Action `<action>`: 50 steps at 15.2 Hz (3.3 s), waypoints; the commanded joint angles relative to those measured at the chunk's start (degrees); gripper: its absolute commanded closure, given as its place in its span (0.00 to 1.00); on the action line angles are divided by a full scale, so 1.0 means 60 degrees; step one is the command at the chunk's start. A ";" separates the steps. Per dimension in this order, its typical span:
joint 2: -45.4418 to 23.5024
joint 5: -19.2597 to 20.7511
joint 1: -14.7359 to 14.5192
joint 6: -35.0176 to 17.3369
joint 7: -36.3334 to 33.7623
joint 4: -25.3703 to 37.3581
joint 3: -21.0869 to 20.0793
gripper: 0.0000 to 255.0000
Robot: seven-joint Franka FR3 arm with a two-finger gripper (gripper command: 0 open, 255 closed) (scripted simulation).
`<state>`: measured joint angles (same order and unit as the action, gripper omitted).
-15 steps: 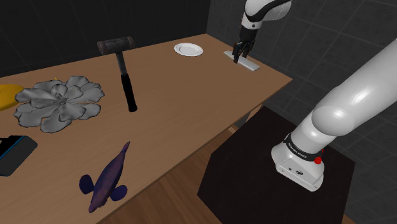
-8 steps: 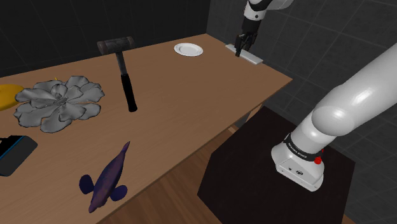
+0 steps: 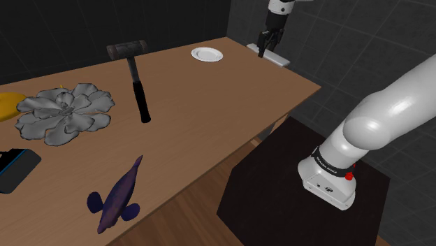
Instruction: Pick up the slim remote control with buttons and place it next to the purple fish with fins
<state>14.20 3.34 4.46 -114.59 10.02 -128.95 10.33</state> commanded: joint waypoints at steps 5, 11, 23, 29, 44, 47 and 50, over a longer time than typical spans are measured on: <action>0.0830 -0.0184 -0.0553 0.0058 -0.1403 -0.0807 -0.0927 1.00; 0.1319 -0.0563 -0.1167 0.0119 -0.2788 -0.1254 -0.1915 1.00; 0.1123 -0.1389 -0.2400 0.0162 -0.5612 -0.0958 -0.3976 1.00; 0.0435 -0.1555 -0.2899 0.0150 -0.7089 -0.0226 -0.5011 1.00; -0.1227 -0.1156 -0.3418 -0.0847 -0.9069 0.0418 -0.6258 1.00; -0.1403 -0.1081 -0.3419 -0.1238 -0.9129 0.0187 -0.6290 1.00; -0.1600 -0.0989 -0.3418 -0.1629 -0.9201 -0.0026 -0.6320 1.00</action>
<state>5.24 -2.91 -16.03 -123.51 -44.87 -128.88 -27.46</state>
